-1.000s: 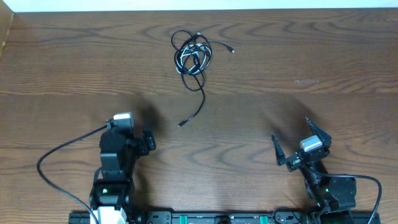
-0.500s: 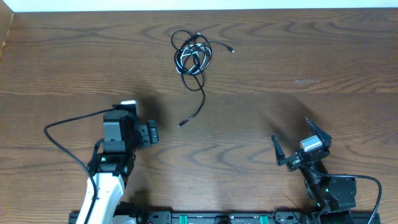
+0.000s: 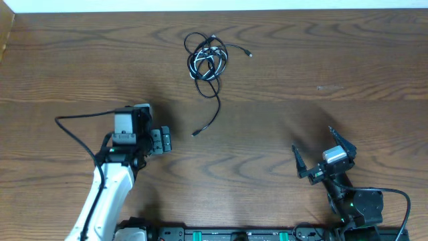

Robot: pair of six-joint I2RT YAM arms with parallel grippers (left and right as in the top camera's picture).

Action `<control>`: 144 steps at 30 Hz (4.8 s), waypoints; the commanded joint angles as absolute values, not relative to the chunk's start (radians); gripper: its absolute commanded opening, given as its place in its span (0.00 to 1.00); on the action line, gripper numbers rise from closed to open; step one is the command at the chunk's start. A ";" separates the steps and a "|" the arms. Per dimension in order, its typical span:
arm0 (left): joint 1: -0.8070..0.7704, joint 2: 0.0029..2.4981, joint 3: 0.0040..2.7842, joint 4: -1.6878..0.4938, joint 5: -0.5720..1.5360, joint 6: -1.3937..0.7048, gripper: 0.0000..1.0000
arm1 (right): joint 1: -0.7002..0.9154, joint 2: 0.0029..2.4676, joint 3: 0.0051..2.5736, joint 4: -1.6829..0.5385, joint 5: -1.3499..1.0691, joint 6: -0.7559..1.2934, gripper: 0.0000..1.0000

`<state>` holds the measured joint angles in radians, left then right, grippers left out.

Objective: Untangle cables
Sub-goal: 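Raise the left gripper and move it forward toward the cable bundle, then lower the left gripper onto the cable bundle and close on it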

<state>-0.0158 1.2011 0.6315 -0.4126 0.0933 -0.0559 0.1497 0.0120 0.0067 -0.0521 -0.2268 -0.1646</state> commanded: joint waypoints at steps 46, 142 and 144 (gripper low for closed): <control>-0.014 1.373 0.732 -0.428 0.150 -0.065 0.92 | 0.143 0.006 0.006 -0.058 -0.216 -0.158 0.99; -0.225 1.974 1.405 -0.319 -0.060 -0.402 0.92 | 0.143 0.009 0.006 -0.058 -0.216 -0.158 0.99; -0.245 1.979 1.405 -0.314 -0.156 -0.426 0.92 | 0.143 0.009 0.006 -0.058 -0.216 -0.158 0.99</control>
<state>-0.2173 1.9598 1.3865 -0.3153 0.0345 -0.3447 0.1497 0.0120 0.0067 -0.0521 -0.2268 -0.1646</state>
